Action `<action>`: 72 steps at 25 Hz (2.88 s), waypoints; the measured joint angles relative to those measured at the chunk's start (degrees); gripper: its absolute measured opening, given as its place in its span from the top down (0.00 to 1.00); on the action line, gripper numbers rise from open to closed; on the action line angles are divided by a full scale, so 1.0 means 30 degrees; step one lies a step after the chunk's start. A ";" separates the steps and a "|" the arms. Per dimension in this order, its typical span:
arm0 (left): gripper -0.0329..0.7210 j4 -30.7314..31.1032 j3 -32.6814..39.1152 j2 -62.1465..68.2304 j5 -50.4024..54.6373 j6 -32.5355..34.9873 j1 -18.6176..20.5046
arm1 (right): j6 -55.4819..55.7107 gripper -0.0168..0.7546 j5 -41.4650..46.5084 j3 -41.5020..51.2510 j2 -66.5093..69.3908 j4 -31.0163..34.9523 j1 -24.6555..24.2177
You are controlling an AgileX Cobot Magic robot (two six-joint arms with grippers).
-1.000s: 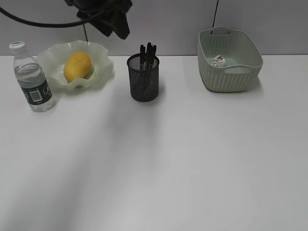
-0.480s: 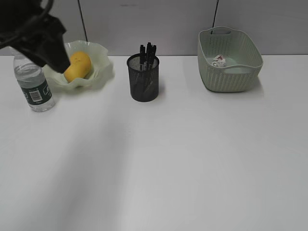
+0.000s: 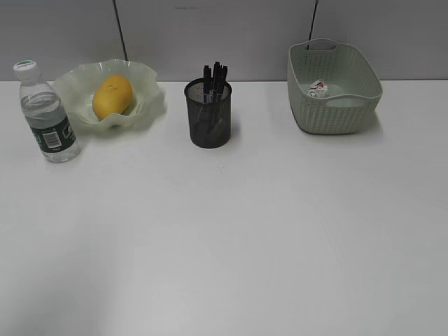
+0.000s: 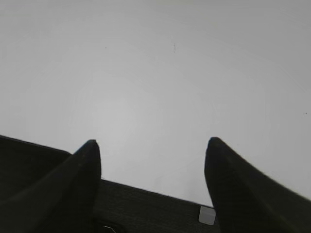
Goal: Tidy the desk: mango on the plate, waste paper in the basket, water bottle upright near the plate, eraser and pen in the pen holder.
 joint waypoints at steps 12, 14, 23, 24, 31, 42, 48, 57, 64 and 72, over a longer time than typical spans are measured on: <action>0.29 0.0431 0.5346 -1.3764 0.0104 -0.0800 0.0000 | 0.0000 0.29 0.0000 0.0000 0.0000 -0.0018 0.0000; 0.29 0.0431 0.5958 -1.5007 0.0104 -0.0800 0.0000 | 0.0000 0.29 0.0000 0.0000 0.0000 -0.0018 0.0000; 0.29 0.0288 0.9084 -1.6161 -0.2169 -0.0833 0.0000 | 0.0000 0.29 -0.0017 0.0000 0.0000 -0.0018 0.0000; 0.29 0.0288 0.9283 -1.6161 -0.2447 -0.0833 0.0000 | 0.0000 0.29 -0.0017 0.0000 0.0000 -0.0018 0.0000; 0.29 0.0243 0.9417 -1.6161 -0.2803 -0.0833 0.0000 | 0.0000 0.29 -0.0017 0.0000 0.0000 -0.0001 0.0000; 0.29 0.0222 0.9417 -1.6161 -0.2827 -0.0833 0.0552 | 0.0000 0.29 -0.0017 0.0000 0.0000 -0.0001 -0.0134; 0.30 0.0222 0.9417 -1.6197 -0.2849 -0.0833 0.3814 | 0.0000 0.29 -0.0017 0.0000 0.0000 0.0016 -0.2398; 0.32 0.0222 0.9470 -1.7709 -0.2925 -0.0833 0.6872 | 0.0000 0.29 -0.0017 0.0000 -0.2304 0.0016 -0.4723; 0.40 0.0222 0.9470 -1.7709 -0.2925 -0.0833 0.7088 | 0.0000 0.29 -0.0018 0.0000 -0.3903 0.0016 -0.4961; 0.52 0.0222 0.9470 -1.7709 -0.2925 -0.0833 0.7734 | 0.0000 0.29 -0.0018 0.0020 -0.3946 0.0016 -0.4961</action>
